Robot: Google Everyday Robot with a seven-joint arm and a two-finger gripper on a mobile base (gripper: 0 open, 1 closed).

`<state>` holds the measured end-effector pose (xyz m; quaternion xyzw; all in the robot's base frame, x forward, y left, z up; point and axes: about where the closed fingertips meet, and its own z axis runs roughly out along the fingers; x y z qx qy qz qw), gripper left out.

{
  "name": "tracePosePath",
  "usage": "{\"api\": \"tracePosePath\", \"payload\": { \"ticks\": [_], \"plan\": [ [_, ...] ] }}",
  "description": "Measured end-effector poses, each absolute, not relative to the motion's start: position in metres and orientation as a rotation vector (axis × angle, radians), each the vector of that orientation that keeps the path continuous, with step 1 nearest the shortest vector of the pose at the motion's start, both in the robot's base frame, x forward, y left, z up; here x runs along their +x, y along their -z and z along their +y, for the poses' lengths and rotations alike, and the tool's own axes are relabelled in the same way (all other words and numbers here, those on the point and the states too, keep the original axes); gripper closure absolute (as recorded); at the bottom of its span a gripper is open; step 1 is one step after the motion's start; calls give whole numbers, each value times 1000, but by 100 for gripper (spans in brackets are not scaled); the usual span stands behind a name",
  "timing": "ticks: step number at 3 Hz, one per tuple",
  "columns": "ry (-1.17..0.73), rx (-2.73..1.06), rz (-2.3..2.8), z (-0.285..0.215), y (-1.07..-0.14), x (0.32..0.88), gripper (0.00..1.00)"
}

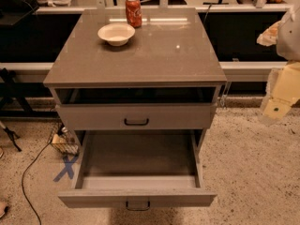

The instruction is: Close middle drawer

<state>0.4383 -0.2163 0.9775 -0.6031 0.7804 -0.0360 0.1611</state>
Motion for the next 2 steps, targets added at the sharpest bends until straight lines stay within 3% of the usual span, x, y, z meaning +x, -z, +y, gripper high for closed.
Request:
{"api": "tracePosePath", "payload": {
  "ticks": [2],
  "plan": [
    [-34,-1617,2325,-226,-947,438,0]
  ]
}}
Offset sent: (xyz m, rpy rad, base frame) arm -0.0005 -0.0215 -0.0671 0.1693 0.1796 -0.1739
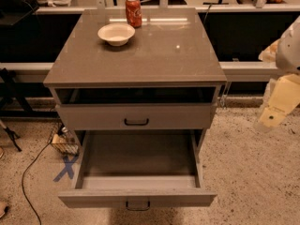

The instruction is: Close middle drawer

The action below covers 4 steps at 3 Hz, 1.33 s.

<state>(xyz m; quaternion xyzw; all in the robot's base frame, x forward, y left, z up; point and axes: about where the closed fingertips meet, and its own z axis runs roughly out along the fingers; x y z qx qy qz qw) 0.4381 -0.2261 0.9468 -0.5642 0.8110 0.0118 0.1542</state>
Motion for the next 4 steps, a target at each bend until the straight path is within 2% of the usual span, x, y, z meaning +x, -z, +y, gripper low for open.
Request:
{"api": "tracePosePath", "payload": {
  "ticks": [2,3,4],
  "plan": [
    [-514,-1197,2572,-197,-791,421,0],
    [-726,-941,2636,-159,-703,402,0],
    [-688,-942,2620,-162,-707,409,0]
  ]
}}
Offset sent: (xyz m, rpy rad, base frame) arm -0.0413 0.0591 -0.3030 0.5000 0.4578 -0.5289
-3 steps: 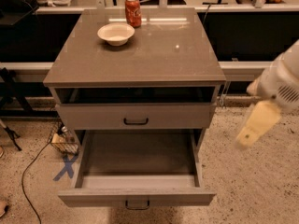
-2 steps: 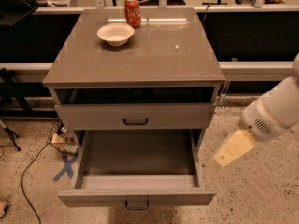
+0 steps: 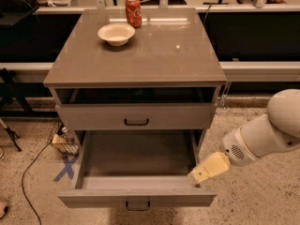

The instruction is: Close middle drawer

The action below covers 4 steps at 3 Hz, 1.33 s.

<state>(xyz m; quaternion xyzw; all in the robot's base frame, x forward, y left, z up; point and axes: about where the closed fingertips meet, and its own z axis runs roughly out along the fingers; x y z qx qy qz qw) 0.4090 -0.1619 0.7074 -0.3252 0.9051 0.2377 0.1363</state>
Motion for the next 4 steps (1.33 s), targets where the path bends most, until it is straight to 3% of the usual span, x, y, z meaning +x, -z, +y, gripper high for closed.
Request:
{"api": "tracePosePath", "payload": {
  "ticks": [2,4],
  "plan": [
    [-778,-768,2725,-157,-625,391,0],
    [-878,-490,2828,-164,-514,371,42]
  ]
}}
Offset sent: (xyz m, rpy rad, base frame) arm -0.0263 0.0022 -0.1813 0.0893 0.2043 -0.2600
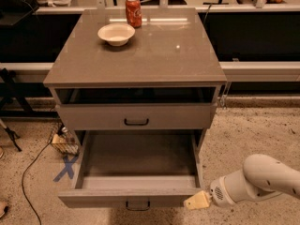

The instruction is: Close middle drawer

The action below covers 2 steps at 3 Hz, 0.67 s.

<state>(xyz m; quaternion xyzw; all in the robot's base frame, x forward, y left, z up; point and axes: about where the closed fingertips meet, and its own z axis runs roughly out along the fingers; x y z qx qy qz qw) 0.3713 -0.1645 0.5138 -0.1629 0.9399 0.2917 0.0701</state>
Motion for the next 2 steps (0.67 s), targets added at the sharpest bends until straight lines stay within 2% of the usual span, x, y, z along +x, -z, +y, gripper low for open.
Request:
{"api": "tracePosePath", "payload": {
  "ticks": [2],
  "plan": [
    [-879,-362,2907,-160,-433,358,89]
  ]
}}
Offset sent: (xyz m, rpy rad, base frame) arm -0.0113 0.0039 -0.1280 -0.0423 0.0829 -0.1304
